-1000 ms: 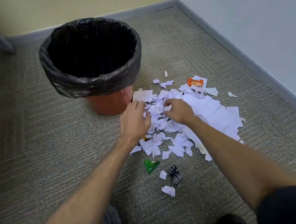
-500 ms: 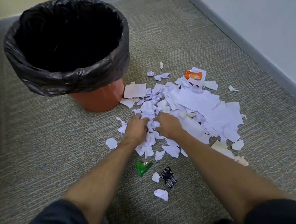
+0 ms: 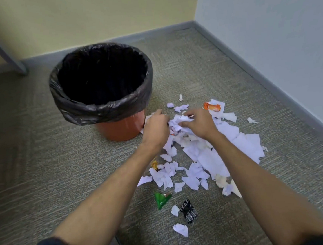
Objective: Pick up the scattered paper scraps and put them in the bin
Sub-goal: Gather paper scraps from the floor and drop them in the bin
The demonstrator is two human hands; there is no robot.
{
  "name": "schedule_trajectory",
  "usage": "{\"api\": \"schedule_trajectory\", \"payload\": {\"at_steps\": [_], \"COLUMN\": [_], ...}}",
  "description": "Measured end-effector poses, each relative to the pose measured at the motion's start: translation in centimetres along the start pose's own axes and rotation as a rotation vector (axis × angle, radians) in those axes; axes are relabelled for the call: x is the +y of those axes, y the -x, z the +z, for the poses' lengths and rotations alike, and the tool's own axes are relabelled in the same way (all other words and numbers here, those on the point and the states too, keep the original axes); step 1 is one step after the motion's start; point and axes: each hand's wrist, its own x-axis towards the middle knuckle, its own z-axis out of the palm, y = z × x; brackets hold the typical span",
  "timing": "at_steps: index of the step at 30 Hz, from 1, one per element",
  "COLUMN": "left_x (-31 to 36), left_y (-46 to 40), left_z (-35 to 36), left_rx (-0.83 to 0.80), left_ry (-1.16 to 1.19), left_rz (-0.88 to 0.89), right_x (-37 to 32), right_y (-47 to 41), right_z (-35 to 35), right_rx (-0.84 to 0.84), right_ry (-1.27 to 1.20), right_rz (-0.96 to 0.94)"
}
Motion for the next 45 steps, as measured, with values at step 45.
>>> {"api": "schedule_trajectory", "payload": {"at_steps": [45], "left_x": [-3.6], "left_y": [9.1], "left_z": [2.9], "left_rx": [-0.148], "left_ry": [-0.061], "left_rz": [-0.095], "right_x": [2.2], "right_y": [4.8], "right_z": [7.0], "right_rx": [-0.233], "right_ry": [0.289], "right_rz": [0.111]}}
